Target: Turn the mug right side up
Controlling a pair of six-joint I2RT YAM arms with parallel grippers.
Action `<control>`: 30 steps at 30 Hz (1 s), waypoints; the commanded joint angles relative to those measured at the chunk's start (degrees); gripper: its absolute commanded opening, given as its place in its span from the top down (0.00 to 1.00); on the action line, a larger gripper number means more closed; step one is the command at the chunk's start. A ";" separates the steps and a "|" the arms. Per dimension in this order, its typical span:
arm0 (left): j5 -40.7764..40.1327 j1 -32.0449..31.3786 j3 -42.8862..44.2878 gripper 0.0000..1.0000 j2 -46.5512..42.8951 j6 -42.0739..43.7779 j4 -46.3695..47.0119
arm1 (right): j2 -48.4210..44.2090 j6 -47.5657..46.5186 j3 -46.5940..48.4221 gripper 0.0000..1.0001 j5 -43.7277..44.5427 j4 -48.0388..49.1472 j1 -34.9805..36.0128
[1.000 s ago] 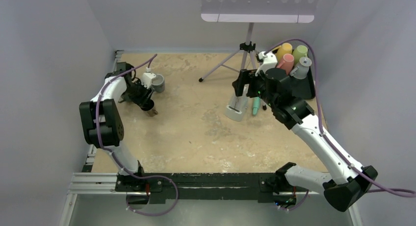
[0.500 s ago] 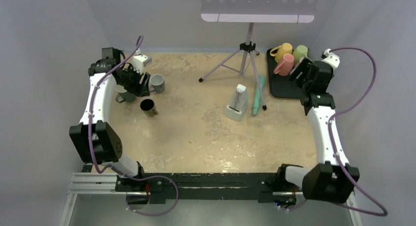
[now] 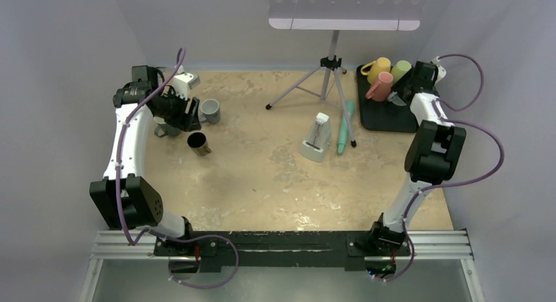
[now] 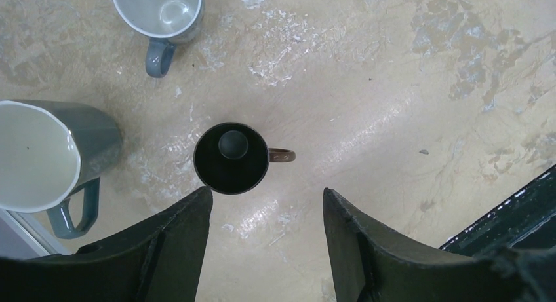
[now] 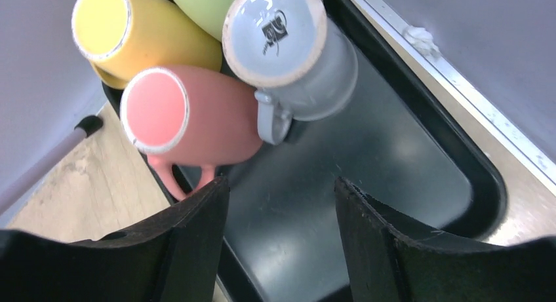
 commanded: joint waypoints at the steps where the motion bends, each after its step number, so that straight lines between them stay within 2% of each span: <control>1: -0.09 -0.23 -1.13 0.34 -1.44 -2.29 1.37 | 4.80 4.17 8.66 0.38 -1.98 -1.18 -0.40; 11: 3.32 -0.12 -1.46 0.34 0.39 -1.16 1.02 | 14.28 6.91 16.50 0.38 -0.23 -3.60 -0.40; 14: 3.93 -0.13 -2.02 0.34 0.29 -0.76 0.92 | 15.34 7.00 16.75 0.38 3.74 -5.38 -0.38; 16: 4.18 -0.11 -2.44 0.33 0.18 -0.61 0.94 | 14.14 6.69 14.52 0.38 6.56 -5.95 -0.76; 23: 5.12 -0.17 -2.22 0.34 0.63 -0.41 0.99 | 7.26 -1.27 3.71 0.38 7.29 0.05 -2.60; 27: 5.53 -0.15 -2.21 0.33 0.92 -0.47 1.23 | 5.79 -4.03 2.25 0.38 5.55 0.77 -3.19; 30: 5.53 -0.14 -2.55 0.33 1.01 -0.39 1.23 | 3.27 -7.23 0.60 0.35 0.49 5.89 -3.16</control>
